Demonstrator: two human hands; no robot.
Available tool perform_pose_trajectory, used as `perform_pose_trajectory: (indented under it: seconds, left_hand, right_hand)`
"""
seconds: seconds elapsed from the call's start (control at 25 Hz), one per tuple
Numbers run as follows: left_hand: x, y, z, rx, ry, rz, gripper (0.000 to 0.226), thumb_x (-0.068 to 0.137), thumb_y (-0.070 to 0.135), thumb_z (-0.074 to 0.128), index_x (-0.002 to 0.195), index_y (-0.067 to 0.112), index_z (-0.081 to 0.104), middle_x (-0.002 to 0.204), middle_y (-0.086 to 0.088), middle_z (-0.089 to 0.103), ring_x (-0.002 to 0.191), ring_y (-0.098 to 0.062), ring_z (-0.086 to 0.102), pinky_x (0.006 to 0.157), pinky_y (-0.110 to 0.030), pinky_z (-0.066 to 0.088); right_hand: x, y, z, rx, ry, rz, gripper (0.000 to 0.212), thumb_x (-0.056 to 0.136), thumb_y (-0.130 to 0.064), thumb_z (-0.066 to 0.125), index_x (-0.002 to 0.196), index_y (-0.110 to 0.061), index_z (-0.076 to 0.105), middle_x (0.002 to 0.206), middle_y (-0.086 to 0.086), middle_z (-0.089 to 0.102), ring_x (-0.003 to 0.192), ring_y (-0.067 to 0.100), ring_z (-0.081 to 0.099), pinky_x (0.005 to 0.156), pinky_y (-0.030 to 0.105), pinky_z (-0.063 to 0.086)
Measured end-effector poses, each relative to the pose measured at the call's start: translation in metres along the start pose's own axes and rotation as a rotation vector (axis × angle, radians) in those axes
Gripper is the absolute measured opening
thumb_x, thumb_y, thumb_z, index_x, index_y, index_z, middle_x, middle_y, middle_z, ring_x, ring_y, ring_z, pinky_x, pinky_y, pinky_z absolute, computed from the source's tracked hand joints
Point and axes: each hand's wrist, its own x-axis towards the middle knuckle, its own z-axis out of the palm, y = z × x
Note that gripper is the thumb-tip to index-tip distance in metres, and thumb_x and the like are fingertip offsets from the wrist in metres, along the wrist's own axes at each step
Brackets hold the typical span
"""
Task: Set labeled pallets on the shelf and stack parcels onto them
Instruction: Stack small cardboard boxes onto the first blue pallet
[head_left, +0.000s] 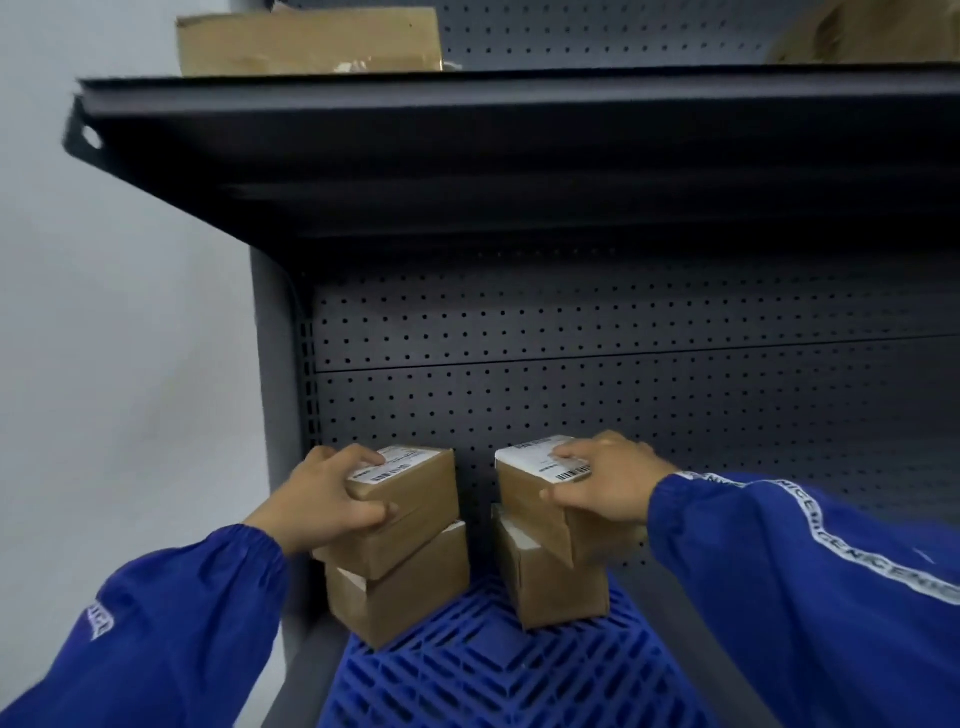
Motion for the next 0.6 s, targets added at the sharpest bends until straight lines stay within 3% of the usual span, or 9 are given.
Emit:
perform_pose_trajectory:
  seconds: [0.16, 0.24, 0.36, 0.52, 0.6]
  left_hand:
    - [0.016, -0.018, -0.002, -0.050, -0.066, 0.038, 0.053, 0.059, 0.058, 0.067, 0.106, 0.050, 0.044, 0.114, 0.001, 0.039, 0.102, -0.018, 0.046, 0.089, -0.028, 0.040]
    - [0.021, -0.023, -0.004, -0.052, -0.081, 0.044, 0.065, 0.048, 0.067, 0.058, 0.109, 0.051, 0.046, 0.114, 0.002, 0.041, 0.105, -0.018, 0.045, 0.090, -0.026, 0.037]
    - [0.027, -0.026, -0.001, -0.038, -0.070, 0.066, 0.076, 0.047, 0.067, 0.055, 0.120, 0.046, 0.048, 0.119, 0.001, 0.043, 0.107, -0.017, 0.044, 0.090, -0.025, 0.035]
    - [0.026, -0.031, 0.003, 0.007, -0.036, 0.090, 0.088, 0.045, 0.076, 0.050, 0.127, 0.044, 0.046, 0.123, 0.002, 0.044, 0.117, -0.020, 0.041, 0.099, -0.032, 0.035]
    - [0.023, -0.029, 0.005, 0.053, -0.009, 0.079, 0.094, 0.045, 0.081, 0.047, 0.131, 0.046, 0.041, 0.138, -0.001, 0.040, 0.129, -0.024, 0.033, 0.109, -0.041, 0.029]
  right_hand:
    - [0.018, -0.001, 0.002, 0.037, -0.026, -0.045, 0.061, 0.081, -0.054, 0.055, 0.138, -0.042, 0.036, 0.146, -0.001, 0.031, 0.129, 0.021, 0.035, 0.100, 0.028, 0.034]
    - [0.023, 0.000, 0.003, 0.049, -0.042, -0.057, 0.059, 0.082, -0.050, 0.055, 0.137, -0.044, 0.036, 0.149, -0.003, 0.029, 0.132, 0.020, 0.033, 0.100, 0.027, 0.032]
    - [0.032, 0.001, 0.007, 0.042, -0.069, -0.053, 0.059, 0.082, -0.048, 0.054, 0.137, -0.047, 0.032, 0.153, -0.004, 0.024, 0.136, 0.021, 0.028, 0.105, 0.028, 0.028]
    - [0.038, 0.002, 0.012, 0.007, -0.093, -0.032, 0.064, 0.081, -0.053, 0.052, 0.139, -0.050, 0.024, 0.157, -0.002, 0.012, 0.143, 0.030, 0.009, 0.115, 0.040, 0.015]
    - [0.034, 0.002, 0.011, 0.037, -0.105, -0.021, 0.069, 0.080, -0.060, 0.052, 0.140, -0.049, 0.021, 0.158, -0.004, 0.005, 0.144, 0.031, -0.003, 0.115, 0.044, 0.006]
